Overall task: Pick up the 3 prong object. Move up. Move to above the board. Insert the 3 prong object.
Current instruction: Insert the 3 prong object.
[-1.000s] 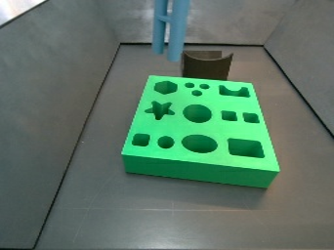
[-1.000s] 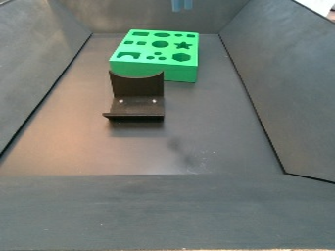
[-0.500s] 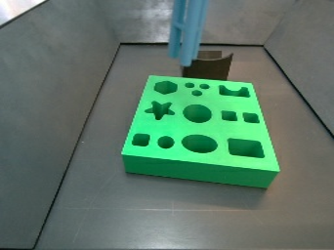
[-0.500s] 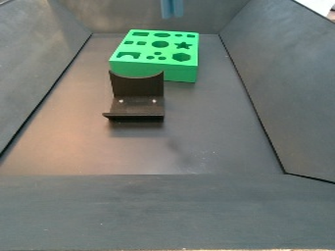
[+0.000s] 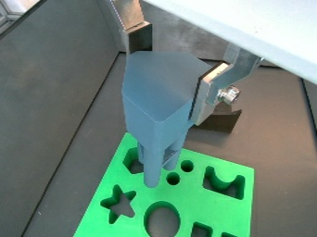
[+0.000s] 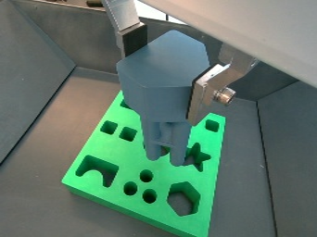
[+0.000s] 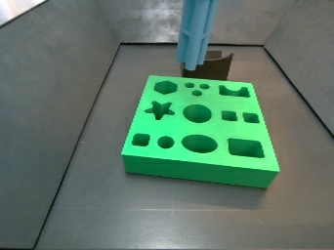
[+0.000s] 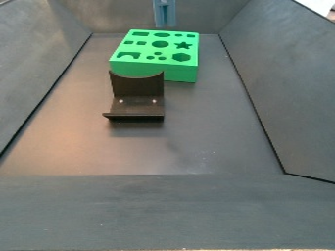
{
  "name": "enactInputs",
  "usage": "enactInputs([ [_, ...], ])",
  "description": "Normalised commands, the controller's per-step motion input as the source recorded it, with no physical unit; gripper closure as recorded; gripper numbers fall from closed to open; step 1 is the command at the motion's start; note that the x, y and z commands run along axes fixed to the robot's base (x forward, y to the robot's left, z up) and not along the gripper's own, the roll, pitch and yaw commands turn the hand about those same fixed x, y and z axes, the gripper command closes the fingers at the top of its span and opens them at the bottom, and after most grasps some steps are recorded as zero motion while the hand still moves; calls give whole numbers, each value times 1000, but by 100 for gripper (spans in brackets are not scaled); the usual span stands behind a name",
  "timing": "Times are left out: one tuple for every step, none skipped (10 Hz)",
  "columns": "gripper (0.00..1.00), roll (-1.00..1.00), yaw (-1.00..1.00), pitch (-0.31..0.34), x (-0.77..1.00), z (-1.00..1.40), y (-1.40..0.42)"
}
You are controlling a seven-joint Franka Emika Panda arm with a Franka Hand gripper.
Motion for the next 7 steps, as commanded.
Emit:
enactInputs([
  [100,0,-71,-211,40,-483,166],
  [100,0,-51,-183,77,-477,220],
  [100,-6,-126,-227,0,-460,151],
  [100,-4,-191,-174,-11,-251,160],
  [100,-37,-137,-49,0,0,106],
  [100,0,-211,-76,0,-54,163],
  [100,-41,-137,-103,240,-140,311],
])
